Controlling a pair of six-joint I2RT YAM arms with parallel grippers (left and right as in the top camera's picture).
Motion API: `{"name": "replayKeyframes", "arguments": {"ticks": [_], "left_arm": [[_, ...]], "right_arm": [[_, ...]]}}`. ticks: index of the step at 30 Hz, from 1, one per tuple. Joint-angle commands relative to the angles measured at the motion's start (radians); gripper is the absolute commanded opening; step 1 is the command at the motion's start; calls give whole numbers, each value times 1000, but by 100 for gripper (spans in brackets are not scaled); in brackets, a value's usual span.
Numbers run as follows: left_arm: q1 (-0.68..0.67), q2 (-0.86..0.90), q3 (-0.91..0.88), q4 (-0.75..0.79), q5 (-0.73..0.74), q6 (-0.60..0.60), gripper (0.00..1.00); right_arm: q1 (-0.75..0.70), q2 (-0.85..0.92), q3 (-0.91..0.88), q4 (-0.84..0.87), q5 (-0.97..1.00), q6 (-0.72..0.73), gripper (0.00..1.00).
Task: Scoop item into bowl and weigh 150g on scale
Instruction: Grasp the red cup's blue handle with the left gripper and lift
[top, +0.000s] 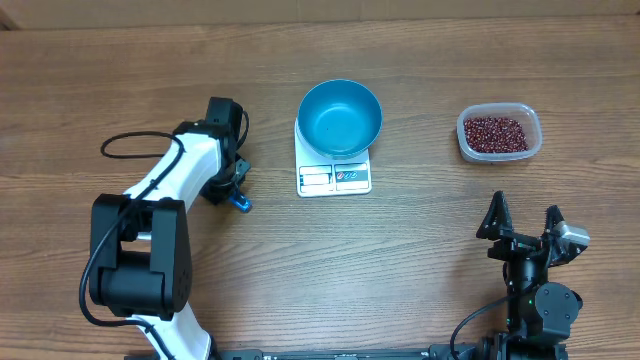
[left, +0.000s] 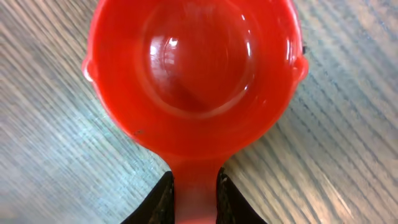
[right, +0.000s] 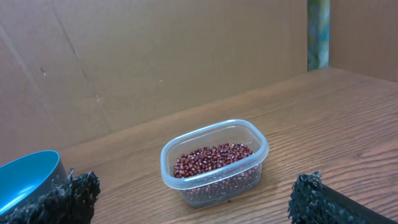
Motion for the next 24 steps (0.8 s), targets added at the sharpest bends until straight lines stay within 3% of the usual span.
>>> {"name": "replayKeyframes", "arguments": {"ticks": [1,14,24], "left_arm": [[4,8,85,-39,-6,32,16],[-1,8,418,-181,203,140,11],[-24,8,612,-319,202,212,8]], "right_arm": [[5,-8,-11,6,10,-9,100],[5,-8,-11,6,10,-9,100],[5,-8,-11,6,10,-9,100]]}}
